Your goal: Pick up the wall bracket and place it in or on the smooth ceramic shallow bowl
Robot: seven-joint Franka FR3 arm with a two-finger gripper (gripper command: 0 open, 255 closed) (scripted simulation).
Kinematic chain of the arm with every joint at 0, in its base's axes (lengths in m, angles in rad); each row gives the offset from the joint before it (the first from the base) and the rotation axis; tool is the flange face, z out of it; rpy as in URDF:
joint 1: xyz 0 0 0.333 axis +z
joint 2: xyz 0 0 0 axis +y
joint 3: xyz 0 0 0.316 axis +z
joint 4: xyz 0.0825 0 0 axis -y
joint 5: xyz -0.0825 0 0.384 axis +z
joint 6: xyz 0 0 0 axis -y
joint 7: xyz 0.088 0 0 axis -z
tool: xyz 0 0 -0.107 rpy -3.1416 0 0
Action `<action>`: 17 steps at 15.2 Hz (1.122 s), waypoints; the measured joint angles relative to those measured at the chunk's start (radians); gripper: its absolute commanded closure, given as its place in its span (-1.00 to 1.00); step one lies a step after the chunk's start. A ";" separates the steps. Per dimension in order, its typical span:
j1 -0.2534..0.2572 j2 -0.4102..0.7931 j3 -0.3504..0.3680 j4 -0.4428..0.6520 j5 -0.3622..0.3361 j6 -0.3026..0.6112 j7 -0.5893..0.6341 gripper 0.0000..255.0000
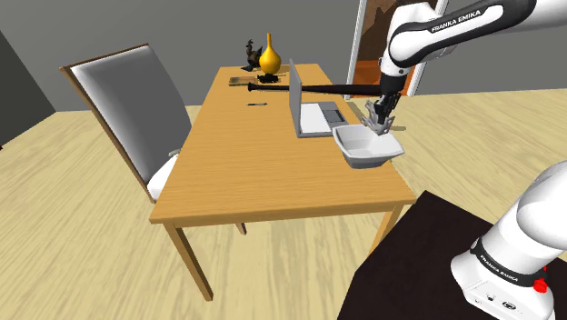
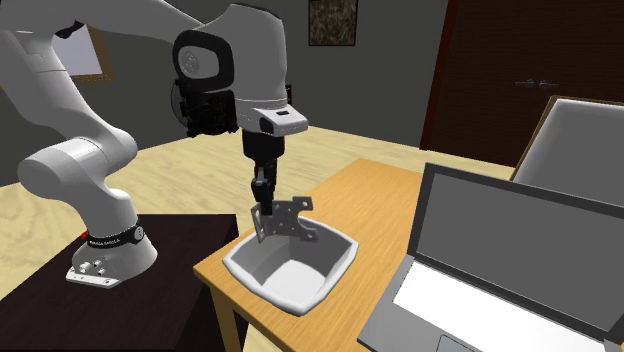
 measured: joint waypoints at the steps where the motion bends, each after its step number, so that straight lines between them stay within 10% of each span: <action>1: 0.000 0.006 -0.001 -0.008 0.000 0.014 0.000 1.00; 12: 0.000 0.037 -0.003 -0.061 0.001 0.098 0.001 1.00; 13: 0.000 0.037 -0.003 -0.061 0.001 0.098 0.001 -1.00; 17: 0.000 0.037 -0.003 -0.061 0.001 0.098 0.001 -1.00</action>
